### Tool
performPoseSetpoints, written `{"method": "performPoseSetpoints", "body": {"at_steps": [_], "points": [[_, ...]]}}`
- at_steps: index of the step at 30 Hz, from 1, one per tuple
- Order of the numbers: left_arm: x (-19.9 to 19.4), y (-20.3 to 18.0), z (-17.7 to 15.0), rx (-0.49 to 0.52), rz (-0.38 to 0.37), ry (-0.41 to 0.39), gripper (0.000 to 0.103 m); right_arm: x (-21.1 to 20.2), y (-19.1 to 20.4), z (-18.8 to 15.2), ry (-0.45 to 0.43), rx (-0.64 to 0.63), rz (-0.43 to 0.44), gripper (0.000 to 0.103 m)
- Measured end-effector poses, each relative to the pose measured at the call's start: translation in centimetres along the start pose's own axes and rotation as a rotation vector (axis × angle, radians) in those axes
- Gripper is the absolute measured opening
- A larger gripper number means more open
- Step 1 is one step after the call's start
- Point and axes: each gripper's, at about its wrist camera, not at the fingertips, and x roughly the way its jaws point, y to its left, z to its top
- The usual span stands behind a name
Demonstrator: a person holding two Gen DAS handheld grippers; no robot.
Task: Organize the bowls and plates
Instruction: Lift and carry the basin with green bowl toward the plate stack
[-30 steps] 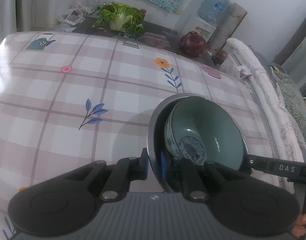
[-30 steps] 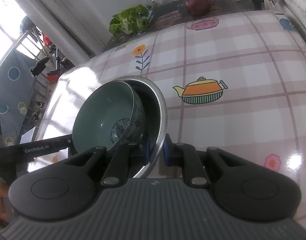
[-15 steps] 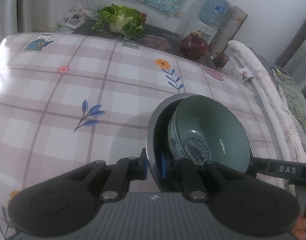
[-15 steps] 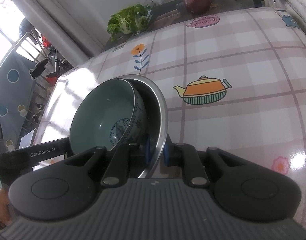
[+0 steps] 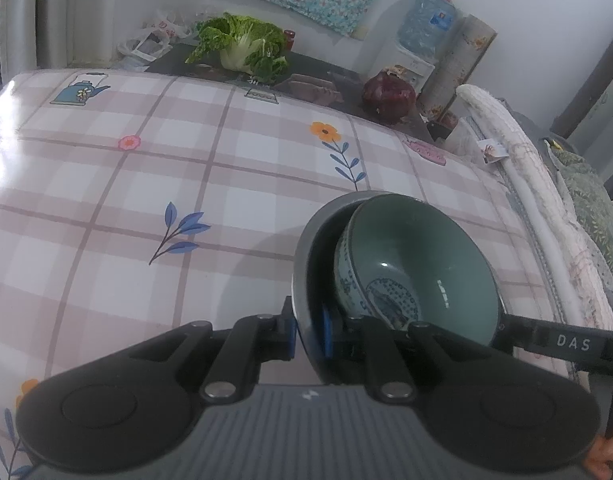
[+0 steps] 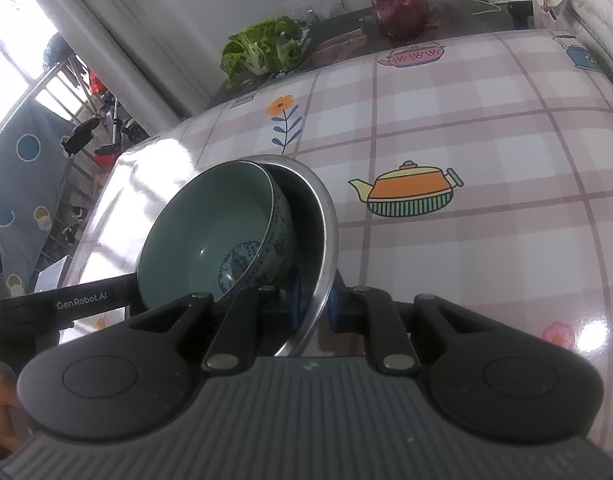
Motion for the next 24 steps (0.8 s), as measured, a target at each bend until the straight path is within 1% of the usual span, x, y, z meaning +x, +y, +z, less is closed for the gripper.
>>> {"method": "performPoseSetpoints", "body": {"at_steps": [10,24], "points": [[-0.3,-0.2,0.0,0.003,0.005,-0.004,0.012,-0.1,0.0,0.0,-0.004,0.002,0.004,0.013],[-1.5,-0.8,0.2,0.015,0.005,-0.038,0.012,-1.1,0.1,0.1,-0.041,-0.014,0.013,0.013]]}}
